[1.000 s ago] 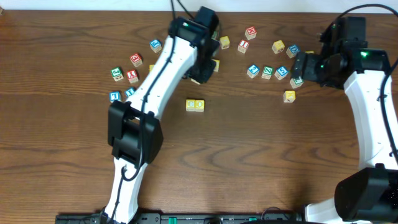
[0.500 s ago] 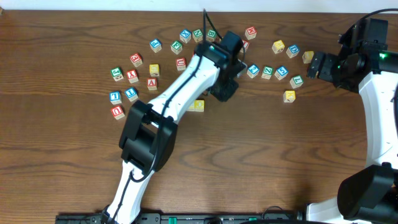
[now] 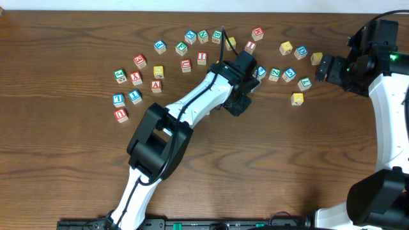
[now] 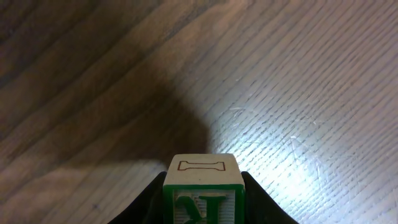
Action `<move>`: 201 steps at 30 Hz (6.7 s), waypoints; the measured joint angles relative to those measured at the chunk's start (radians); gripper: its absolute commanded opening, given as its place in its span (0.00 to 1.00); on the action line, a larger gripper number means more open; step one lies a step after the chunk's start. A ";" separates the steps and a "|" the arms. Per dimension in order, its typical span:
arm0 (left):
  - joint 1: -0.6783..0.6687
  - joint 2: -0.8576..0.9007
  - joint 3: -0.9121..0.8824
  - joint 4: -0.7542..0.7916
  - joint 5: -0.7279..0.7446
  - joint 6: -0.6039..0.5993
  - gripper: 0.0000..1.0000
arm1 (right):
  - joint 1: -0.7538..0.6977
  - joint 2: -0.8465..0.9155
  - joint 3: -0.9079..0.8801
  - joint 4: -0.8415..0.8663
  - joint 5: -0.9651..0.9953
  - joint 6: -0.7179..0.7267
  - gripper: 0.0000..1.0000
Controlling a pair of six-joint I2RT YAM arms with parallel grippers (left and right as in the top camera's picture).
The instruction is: Spell out CORL
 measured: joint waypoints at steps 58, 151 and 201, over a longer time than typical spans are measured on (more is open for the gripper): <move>0.308 -0.362 0.000 -0.048 -0.054 -0.104 0.45 | 0.071 0.000 0.000 -0.021 -0.159 -0.219 0.99; 0.666 -0.488 0.002 -0.201 -0.061 -0.260 0.45 | 0.676 0.452 0.014 0.154 -0.019 0.253 0.91; 0.666 -0.488 0.002 -0.201 -0.061 -0.260 0.45 | 0.667 0.471 0.041 0.187 -0.113 -0.786 0.49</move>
